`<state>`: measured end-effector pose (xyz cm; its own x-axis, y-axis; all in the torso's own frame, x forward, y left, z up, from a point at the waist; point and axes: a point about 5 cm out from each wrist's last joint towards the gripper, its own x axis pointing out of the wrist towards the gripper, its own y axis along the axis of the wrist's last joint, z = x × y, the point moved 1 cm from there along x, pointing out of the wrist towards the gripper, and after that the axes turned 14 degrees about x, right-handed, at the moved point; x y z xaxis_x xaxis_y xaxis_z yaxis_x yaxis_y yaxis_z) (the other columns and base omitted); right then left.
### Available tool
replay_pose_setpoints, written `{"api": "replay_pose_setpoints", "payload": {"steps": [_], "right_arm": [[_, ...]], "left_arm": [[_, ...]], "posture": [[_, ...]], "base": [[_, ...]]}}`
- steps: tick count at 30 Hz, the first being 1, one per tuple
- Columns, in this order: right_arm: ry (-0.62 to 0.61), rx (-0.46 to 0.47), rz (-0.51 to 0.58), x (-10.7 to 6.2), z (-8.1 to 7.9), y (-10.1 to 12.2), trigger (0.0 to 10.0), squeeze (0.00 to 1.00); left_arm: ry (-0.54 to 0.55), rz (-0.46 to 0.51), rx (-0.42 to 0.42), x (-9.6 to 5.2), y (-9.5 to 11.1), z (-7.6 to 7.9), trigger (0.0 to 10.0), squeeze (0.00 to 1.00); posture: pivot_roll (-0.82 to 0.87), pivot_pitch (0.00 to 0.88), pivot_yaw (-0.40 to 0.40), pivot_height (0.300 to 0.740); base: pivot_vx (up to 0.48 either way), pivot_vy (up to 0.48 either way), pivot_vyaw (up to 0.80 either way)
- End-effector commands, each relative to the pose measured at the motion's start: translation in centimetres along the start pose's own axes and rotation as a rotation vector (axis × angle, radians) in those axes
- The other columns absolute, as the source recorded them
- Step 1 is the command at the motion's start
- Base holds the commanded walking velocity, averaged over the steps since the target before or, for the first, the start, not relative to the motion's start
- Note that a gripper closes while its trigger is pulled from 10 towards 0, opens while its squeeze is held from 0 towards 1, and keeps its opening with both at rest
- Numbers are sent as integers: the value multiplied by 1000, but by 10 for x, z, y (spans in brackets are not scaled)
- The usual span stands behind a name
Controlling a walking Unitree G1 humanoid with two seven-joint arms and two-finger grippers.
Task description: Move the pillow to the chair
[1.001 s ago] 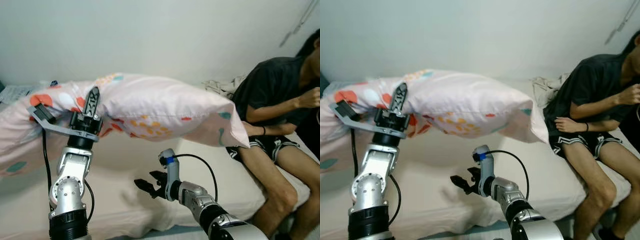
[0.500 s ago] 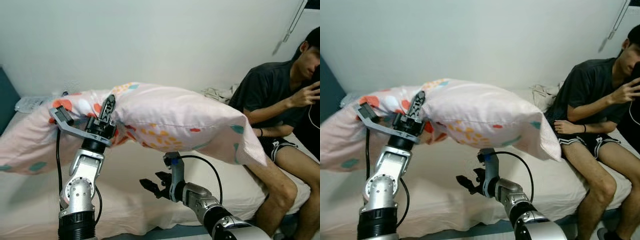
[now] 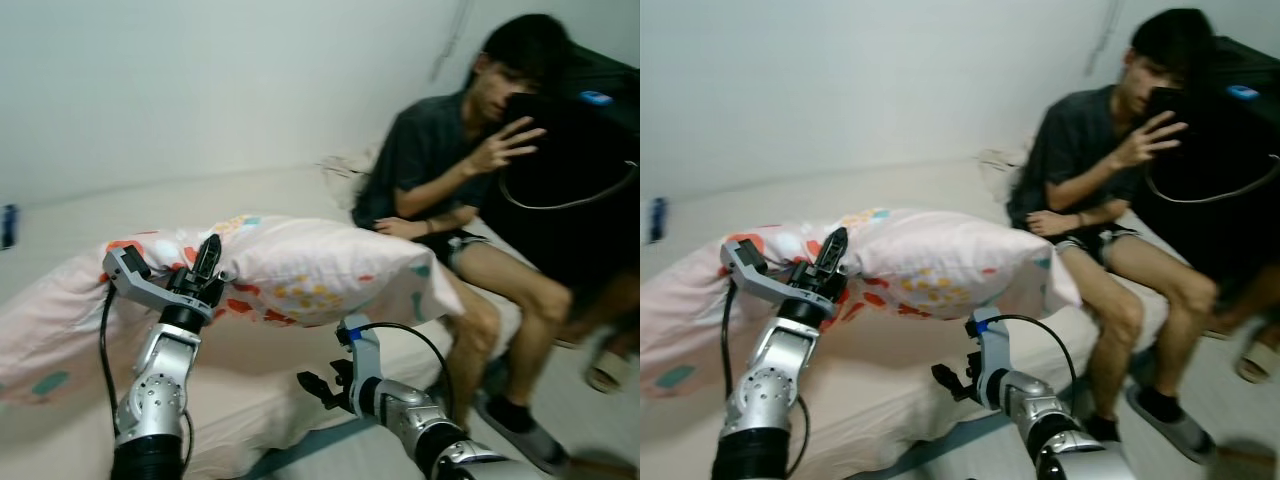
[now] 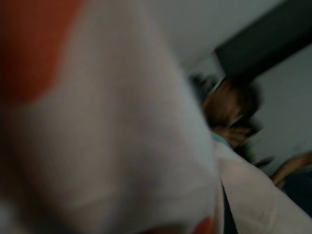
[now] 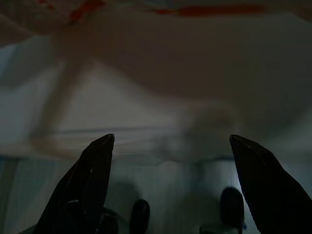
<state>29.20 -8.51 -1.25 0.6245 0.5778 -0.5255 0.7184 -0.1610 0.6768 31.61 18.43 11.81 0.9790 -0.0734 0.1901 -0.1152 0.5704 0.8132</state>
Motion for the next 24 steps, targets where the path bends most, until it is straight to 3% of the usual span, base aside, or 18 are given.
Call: {"api": "replay_pose_setpoints", "payload": {"steps": [1, 6, 11, 18, 24], "right_arm": [[-26, 3, -24, -2, 5, -5, 10000, 0], [-28, 10, -21, -2, 5, -6, 10000, 0], [-27, 13, -19, -2, 5, -6, 10000, 0], [-25, 16, -11, -1, 4, -5, 10000, 0], [-27, 14, -14, -1, 4, -6, 10000, 0]], "left_arm": [[-31, 20, 44, 5, 2, 8, 10000, 0], [36, -101, 81, 0, -21, -7, 10000, 0], [82, -79, 87, -2, -22, -13, 10000, 0], [130, -102, 103, -5, -30, -23, 10000, 0], [205, -144, 175, -16, -37, -43, 10000, 0]], "posture": [[-39, 66, -62, 740], [-43, 66, -57, 740], [-42, 66, -58, 740], [-42, 66, -57, 740], [-41, 67, -58, 740]], "base": [[0, 0, -744], [-147, 0, -744], [-479, 0, -744], [0, 0, -752], [0, 0, -766]]}}
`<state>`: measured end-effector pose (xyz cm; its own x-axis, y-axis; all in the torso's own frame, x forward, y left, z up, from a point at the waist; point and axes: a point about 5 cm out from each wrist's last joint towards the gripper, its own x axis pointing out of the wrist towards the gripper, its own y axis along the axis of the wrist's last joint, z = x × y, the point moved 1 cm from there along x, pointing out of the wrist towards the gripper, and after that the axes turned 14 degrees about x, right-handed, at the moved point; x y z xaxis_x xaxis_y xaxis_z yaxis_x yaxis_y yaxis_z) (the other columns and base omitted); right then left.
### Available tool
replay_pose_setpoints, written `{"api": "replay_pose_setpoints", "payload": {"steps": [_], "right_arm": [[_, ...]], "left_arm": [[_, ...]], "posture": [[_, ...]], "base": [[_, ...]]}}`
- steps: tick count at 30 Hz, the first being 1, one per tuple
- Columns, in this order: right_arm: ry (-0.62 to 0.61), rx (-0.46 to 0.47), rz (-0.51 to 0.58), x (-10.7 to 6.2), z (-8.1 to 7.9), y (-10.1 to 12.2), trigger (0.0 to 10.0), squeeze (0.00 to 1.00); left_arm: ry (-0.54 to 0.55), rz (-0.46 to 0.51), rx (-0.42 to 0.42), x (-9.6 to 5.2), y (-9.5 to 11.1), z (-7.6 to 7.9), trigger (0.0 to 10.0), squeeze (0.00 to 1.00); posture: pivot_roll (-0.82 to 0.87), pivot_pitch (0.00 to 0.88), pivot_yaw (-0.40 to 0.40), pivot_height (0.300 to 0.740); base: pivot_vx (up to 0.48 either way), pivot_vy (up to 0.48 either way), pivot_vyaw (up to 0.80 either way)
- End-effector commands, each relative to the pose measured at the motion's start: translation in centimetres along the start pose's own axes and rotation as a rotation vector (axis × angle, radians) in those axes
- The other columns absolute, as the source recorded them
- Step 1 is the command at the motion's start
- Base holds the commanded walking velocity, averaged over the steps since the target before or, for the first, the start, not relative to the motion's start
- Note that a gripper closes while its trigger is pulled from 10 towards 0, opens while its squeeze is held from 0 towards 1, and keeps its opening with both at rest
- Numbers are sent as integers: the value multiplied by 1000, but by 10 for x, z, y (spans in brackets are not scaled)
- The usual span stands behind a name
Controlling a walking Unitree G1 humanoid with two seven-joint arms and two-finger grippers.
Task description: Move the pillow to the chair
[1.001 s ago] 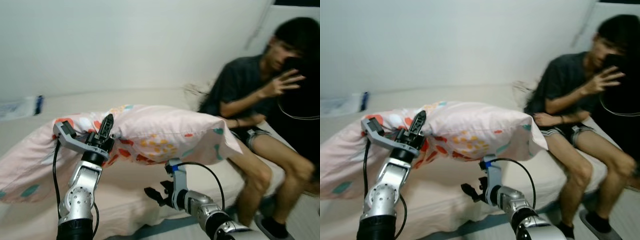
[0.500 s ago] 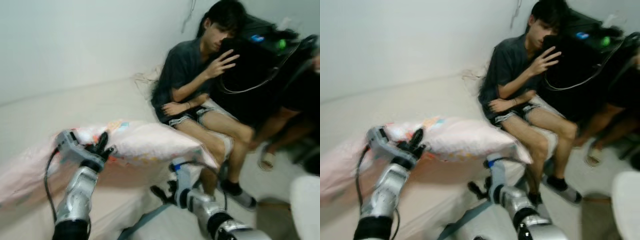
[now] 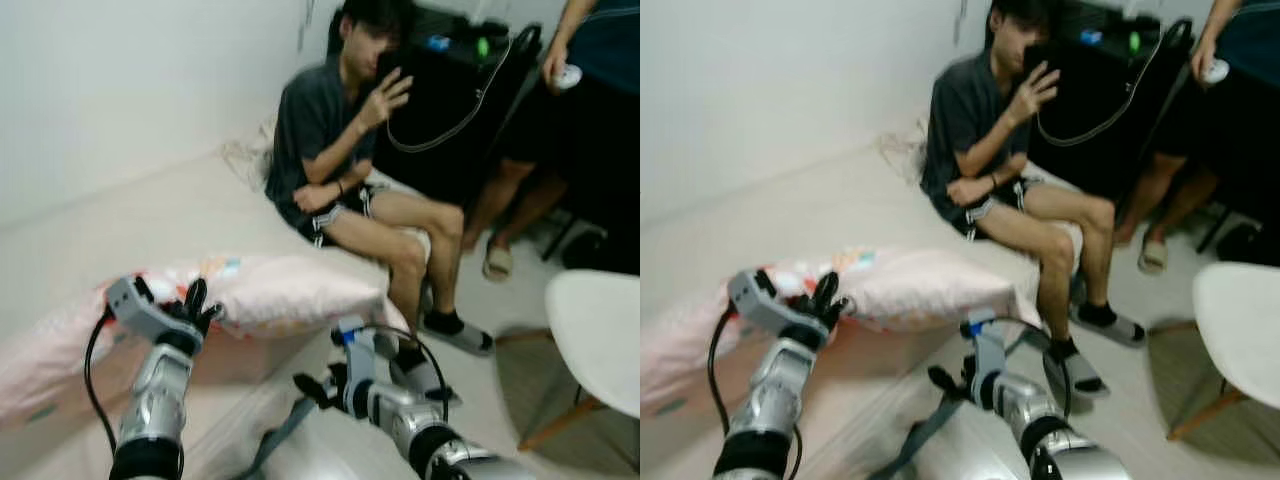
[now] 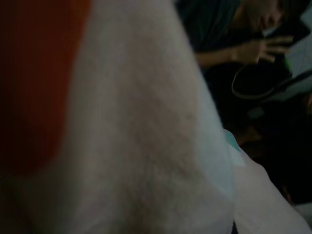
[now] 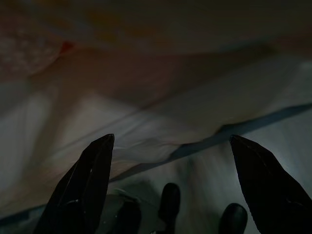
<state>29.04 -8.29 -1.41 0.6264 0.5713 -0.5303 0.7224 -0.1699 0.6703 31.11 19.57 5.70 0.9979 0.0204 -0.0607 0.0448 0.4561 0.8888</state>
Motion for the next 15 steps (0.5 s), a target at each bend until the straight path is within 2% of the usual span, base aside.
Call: {"api": "replay_pose_setpoints", "payload": {"steps": [1, 4, 5, 8, 15], "right_arm": [[-18, 2, -14, -3, 5, -4, 10000, 0], [-18, 2, -16, -3, 5, -4, 10000, 0], [-18, 2, -17, -3, 6, -4, 10000, 0], [-19, 1, -18, -3, 6, -5, 10000, 0], [-49, -10, -41, -6, 11, -10, 10000, 0]], "left_arm": [[8, 18, 62, 0, 3, -5, 10000, 0], [20, -15, 107, -5, -5, -12, 10000, 0], [40, -59, 152, -11, -15, -20, 10000, 0], [62, -106, 183, -17, -25, -29, 10000, 0], [151, -317, 309, -51, -69, -57, 10000, 0]], "posture": [[-41, 67, -59, 740], [-41, 67, -60, 740], [-41, 67, -58, 740], [-41, 67, -60, 740], [-40, 61, -64, 740]], "base": [[0, 0, -763], [0, 0, -763], [0, 0, -763], [0, 0, -763], [0, 0, -764]]}}
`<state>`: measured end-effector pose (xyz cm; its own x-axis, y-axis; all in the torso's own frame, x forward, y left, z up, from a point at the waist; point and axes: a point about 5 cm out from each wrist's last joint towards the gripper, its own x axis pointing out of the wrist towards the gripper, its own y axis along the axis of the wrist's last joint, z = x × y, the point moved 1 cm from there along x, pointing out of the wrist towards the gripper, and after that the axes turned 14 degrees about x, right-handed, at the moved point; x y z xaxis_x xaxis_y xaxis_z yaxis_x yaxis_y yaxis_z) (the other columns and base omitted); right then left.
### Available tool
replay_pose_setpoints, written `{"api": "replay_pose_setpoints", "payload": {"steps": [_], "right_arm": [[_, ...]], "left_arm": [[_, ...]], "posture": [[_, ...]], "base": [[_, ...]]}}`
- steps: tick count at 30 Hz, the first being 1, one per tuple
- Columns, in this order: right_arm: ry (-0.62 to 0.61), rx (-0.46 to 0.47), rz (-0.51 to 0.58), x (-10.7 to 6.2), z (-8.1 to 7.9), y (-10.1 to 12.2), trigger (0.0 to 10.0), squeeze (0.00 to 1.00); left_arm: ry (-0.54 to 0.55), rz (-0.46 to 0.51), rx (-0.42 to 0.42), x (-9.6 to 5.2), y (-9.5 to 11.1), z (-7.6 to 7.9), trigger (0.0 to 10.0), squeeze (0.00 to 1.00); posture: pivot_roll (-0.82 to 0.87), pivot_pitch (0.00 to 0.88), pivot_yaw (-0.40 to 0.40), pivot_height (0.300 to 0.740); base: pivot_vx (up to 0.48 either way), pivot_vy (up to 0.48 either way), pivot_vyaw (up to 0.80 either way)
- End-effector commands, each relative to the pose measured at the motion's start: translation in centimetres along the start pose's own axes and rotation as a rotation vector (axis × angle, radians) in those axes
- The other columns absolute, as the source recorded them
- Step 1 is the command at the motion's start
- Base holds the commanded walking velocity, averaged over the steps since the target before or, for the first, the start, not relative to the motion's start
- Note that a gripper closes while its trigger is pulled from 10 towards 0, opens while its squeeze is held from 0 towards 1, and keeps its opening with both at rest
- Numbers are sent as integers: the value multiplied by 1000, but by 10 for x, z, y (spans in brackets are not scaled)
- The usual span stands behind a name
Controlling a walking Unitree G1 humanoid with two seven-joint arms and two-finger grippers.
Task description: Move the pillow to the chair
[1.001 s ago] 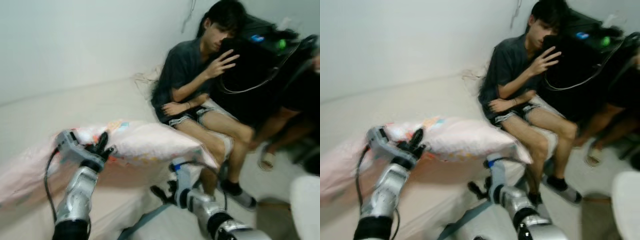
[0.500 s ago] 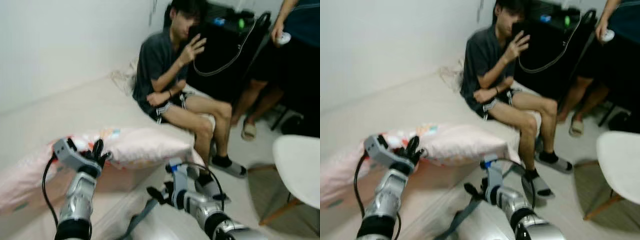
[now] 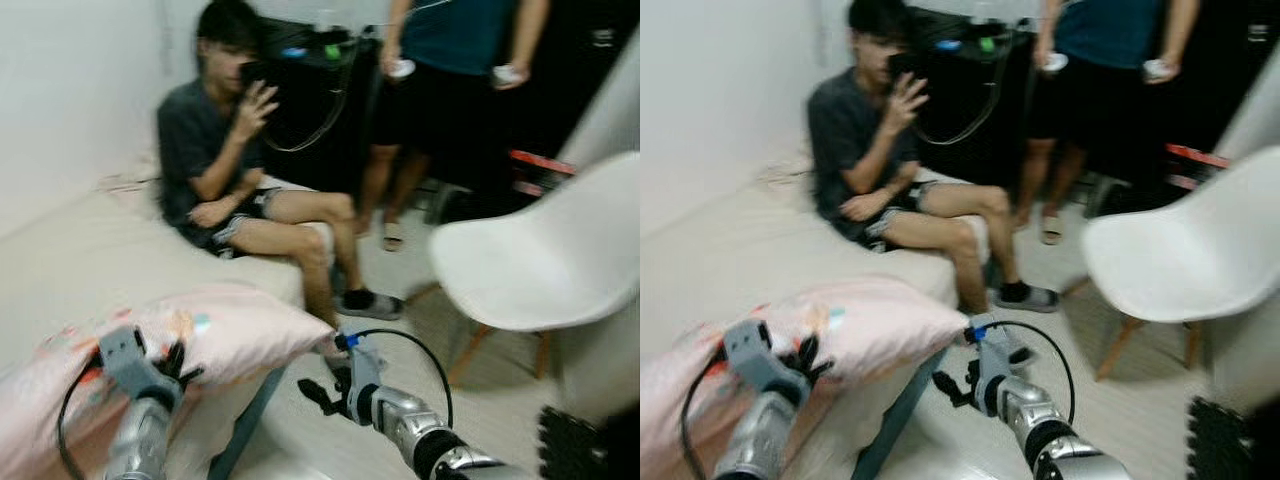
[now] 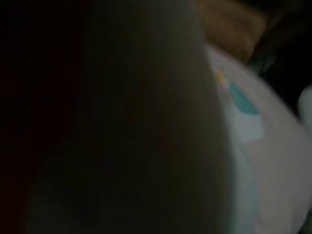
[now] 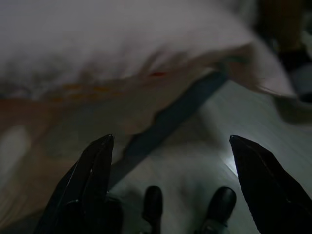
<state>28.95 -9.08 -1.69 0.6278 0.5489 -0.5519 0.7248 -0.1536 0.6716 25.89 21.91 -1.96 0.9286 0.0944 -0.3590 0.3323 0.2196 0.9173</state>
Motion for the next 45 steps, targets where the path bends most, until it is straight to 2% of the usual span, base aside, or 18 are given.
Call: {"api": "replay_pose_setpoints", "payload": {"steps": [1, 2, 4, 6, 16, 20, 22, 28, 33, 34, 36, 38, 39, 40, 43, 44, 45], "right_arm": [[-27, 2, -38, -2, 5, -11, 10000, 0], [-40, 2, -51, -4, 8, -15, 10000, 0], [-44, 3, -55, -4, 9, -16, 10000, 0], [-74, 4, -79, -8, 15, -24, 10000, 0], [-116, 8, -112, -13, 23, -36, 10000, 0], [-123, 8, -115, -14, 24, -37, 10000, 0], [-127, 9, -113, -14, 25, -37, 10000, 0], [-127, 27, -94, -14, 24, -34, 10000, 0], [-101, 46, -69, -11, 20, -27, 10000, 0], [-101, 46, -69, -11, 20, -27, 10000, 0], [-91, 47, -60, -10, 19, -24, 10000, 0], [-84, 48, -54, -9, 18, -23, 10000, 0], [-84, 48, -54, -9, 18, -23, 10000, 0], [-83, 48, -53, -9, 18, -22, 10000, 0], [-81, 44, -49, -9, 17, -20, 10000, 0], [-82, 44, -49, -9, 17, -20, 10000, 0], [-82, 44, -49, -9, 17, -20, 10000, 0]], "left_arm": [[-12, -70, 55, -6, -16, 1, 10000, 0], [10, -112, 66, -12, -27, -4, 10000, 0], [17, -123, 69, -13, -30, -6, 10000, 0], [57, -193, 81, -24, -47, -15, 10000, 0], [153, -339, 127, -47, -75, -37, 10000, 0], [190, -376, 123, -53, -81, -42, 10000, 0], [210, -371, 81, -54, -82, -43, 10000, 0], [173, -250, 17, -39, -60, -41, 10000, 0], [-7, 6, -31, -13, -15, -23, 10000, 0], [-7, 6, -31, -13, -15, -23, 10000, 0], [-165, 150, -46, -3, 13, -7, 10000, 0], [-289, 255, -52, 0, 33, 7, 10000, 0], [-289, 255, -52, 0, 33, 7, 10000, 0], [-341, 298, -59, 0, 42, 12, 10000, 0], [-624, 520, -135, -14, 93, 40, 10000, 0], [-698, 568, -149, -21, 105, 48, 10000, 0], [-698, 568, -149, -21, 105, 48, 10000, 0]], "posture": [[-39, 60, -64, 740], [-39, 58, -64, 740], [-39, 58, -64, 740], [-37, 56, -65, 740], [-33, 52, -67, 740], [-34, 51, -67, 740], [-35, 53, -68, 740], [-32, 57, -68, 740], [-31, 63, -68, 740], [-31, 63, -68, 740], [-31, 66, -70, 740], [-31, 66, -70, 740], [-31, 66, -70, 740], [-31, 66, -70, 740], [-27, 66, -76, 740], [-27, 65, -77, 740], [-27, 65, -77, 740]], "base": [[0, 0, -763], [0, 0, -763], [0, 0, -763], [0, 0, -763], [0, 0, -763], [0, 0, -763], [0, 0, -763], [0, 0, -763], [0, 0, -765], [0, 0, -763], [0, 0, -763], [0, 0, -763], [0, 0, -763], [0, 0, -763], [0, 0, -763], [0, 0, -763], [0, 0, -763]]}}
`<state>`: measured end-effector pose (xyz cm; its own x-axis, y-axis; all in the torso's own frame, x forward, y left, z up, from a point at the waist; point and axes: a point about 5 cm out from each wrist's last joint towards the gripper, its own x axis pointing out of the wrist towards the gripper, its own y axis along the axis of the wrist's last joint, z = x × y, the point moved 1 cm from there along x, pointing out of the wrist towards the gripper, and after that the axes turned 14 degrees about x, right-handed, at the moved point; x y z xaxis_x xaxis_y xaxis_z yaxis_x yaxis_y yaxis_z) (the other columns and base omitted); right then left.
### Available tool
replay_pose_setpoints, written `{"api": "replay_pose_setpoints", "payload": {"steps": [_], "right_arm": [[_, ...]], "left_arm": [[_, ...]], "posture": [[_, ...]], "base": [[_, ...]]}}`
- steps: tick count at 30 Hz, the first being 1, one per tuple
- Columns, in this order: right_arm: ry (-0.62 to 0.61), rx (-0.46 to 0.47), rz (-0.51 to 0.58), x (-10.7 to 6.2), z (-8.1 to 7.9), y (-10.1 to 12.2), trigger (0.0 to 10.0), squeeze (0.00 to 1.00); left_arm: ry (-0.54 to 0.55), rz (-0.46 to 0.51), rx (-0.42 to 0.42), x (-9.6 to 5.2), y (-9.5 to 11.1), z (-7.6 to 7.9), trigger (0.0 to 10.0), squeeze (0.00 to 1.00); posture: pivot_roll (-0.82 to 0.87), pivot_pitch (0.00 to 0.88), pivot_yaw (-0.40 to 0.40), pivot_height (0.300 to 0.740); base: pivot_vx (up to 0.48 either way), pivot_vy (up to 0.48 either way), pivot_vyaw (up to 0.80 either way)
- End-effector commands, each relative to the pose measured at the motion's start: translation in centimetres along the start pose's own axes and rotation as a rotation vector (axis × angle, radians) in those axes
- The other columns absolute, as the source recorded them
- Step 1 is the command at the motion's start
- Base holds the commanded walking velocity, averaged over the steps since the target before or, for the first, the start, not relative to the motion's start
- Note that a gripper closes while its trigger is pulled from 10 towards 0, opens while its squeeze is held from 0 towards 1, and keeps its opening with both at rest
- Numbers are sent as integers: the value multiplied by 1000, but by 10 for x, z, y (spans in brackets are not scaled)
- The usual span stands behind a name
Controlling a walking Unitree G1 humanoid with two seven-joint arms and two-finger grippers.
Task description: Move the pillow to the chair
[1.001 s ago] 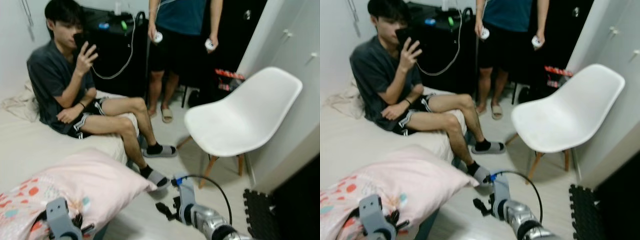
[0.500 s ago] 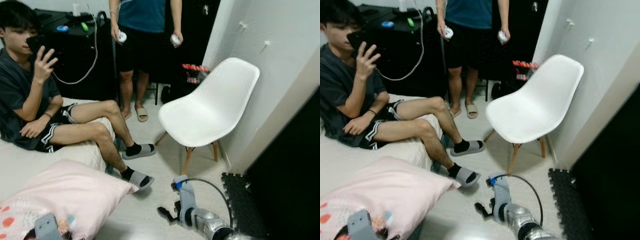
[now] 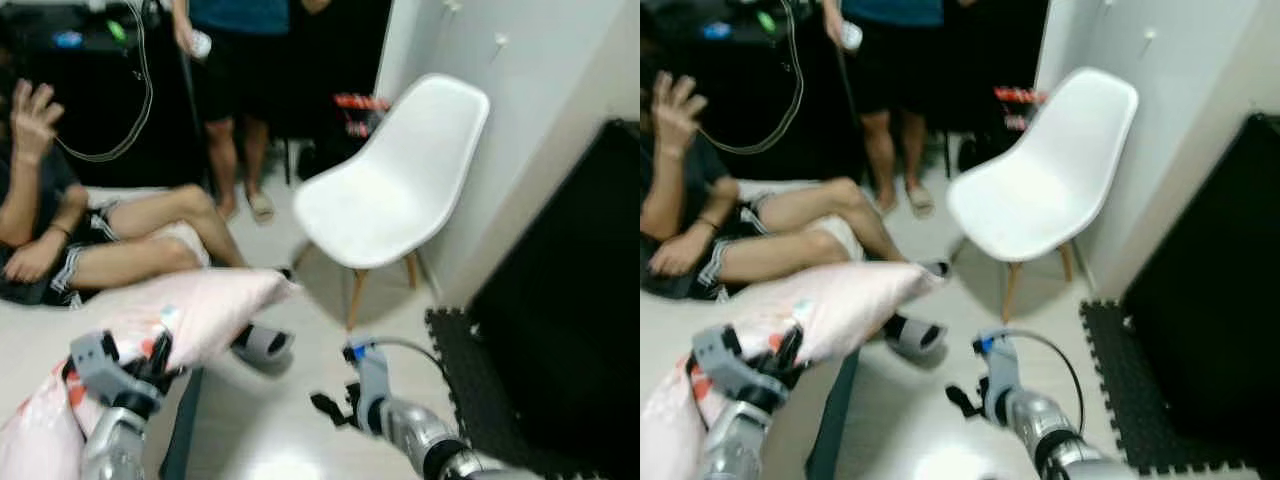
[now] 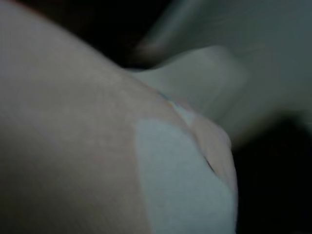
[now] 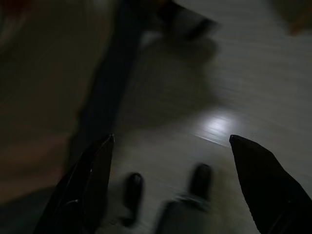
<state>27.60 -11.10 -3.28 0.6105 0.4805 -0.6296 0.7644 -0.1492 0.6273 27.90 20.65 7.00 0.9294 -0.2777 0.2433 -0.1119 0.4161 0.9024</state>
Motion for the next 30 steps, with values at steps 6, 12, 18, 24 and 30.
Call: {"api": "replay_pose_setpoints", "payload": {"steps": [6, 12, 18, 24, 30], "right_arm": [[0, 16, 6, 1, -3, -2, 10000, 0], [-10, 16, 2, 1, -2, -4, 10000, 0], [-15, 11, -2, 1, -1, -5, 10000, 0], [-13, 4, -8, 2, -2, -7, 10000, 0], [-14, -6, -17, 2, -3, -9, 10000, 0]], "left_arm": [[-265, 180, -10, 22, 38, 37, 10000, 0], [-184, 19, 0, 12, 9, 28, 10000, 0], [16, -118, 33, -4, -17, 3, 10000, 0], [370, -275, 71, -41, -41, -41, 10000, 0], [499, -369, 59, -70, -58, -51, 10000, 0]], "posture": [[-26, 65, -75, 740], [-30, 66, -70, 740], [-29, 65, -69, 740], [-26, 66, -70, 740], [-21, 61, -75, 740]], "base": [[0, 0, -764], [0, 0, -763], [0, 0, -763], [0, 0, -763], [0, 0, -763]]}}
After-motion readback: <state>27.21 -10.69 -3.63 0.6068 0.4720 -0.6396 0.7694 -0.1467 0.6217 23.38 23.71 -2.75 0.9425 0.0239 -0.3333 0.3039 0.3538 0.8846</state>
